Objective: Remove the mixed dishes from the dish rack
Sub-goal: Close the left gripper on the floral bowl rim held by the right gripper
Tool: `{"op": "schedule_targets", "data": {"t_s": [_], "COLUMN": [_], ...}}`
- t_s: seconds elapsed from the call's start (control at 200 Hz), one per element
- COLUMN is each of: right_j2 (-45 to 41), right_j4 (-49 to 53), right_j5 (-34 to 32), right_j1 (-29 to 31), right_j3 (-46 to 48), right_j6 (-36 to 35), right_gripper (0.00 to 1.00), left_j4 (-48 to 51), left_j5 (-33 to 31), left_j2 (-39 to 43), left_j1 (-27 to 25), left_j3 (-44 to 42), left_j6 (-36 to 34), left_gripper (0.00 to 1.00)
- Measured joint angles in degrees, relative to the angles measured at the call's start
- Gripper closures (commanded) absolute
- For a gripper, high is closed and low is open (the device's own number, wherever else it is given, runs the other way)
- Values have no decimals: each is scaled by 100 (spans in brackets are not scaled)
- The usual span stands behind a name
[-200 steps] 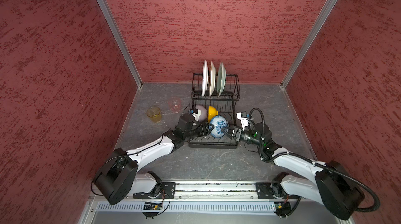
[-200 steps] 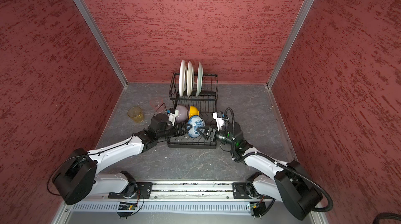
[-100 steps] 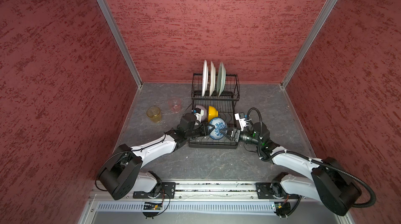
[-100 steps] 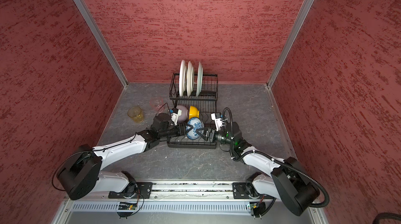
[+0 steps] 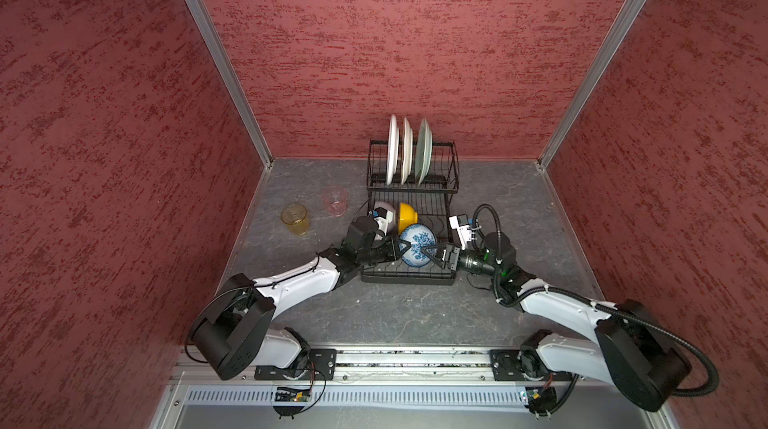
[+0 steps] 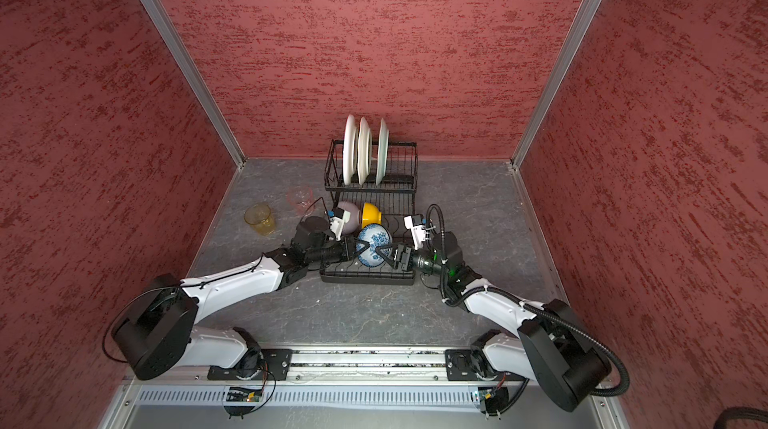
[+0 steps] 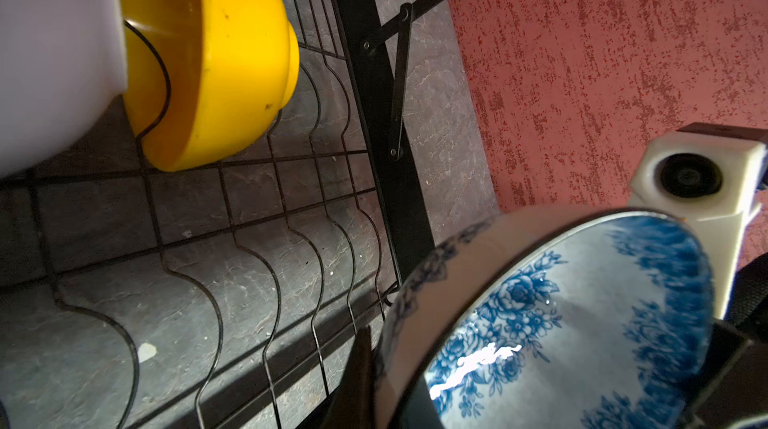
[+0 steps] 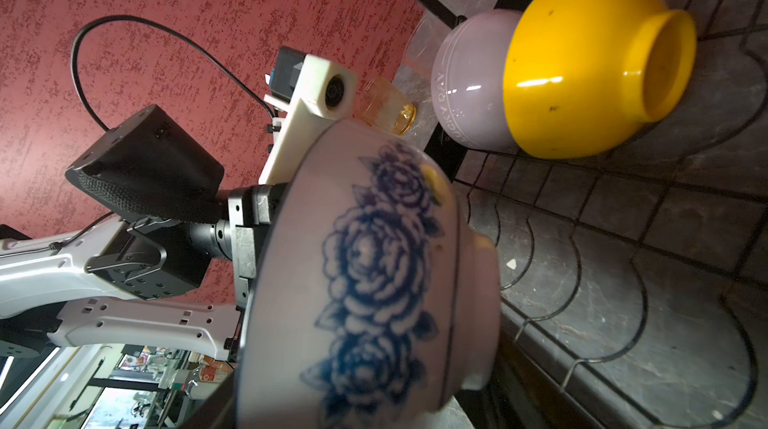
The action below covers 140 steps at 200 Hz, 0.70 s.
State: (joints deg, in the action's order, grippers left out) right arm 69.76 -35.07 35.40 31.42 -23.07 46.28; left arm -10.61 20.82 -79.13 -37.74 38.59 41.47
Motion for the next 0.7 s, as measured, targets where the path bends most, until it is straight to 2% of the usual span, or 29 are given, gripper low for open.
{"op": "schedule_targets", "data": {"t_s": [0.105, 0.326, 0.701], "right_j2": [0, -125, -393], "right_j4": [2, 103, 581], "right_j5": [-7, -142, -656], "right_j1": [11, 26, 50], "right_j3": [0, -2, -4], "right_j6": [-35, -138, -422], "right_gripper": [13, 2, 1], "left_j4": [98, 365, 949], "left_j5": [-42, -229, -573], "left_j2": [20, 258, 844], "left_j1": [-13, -20, -22], "left_j3": [-2, -57, -72], "left_j6": [-17, -37, -205], "left_gripper": [100, 100, 100]}}
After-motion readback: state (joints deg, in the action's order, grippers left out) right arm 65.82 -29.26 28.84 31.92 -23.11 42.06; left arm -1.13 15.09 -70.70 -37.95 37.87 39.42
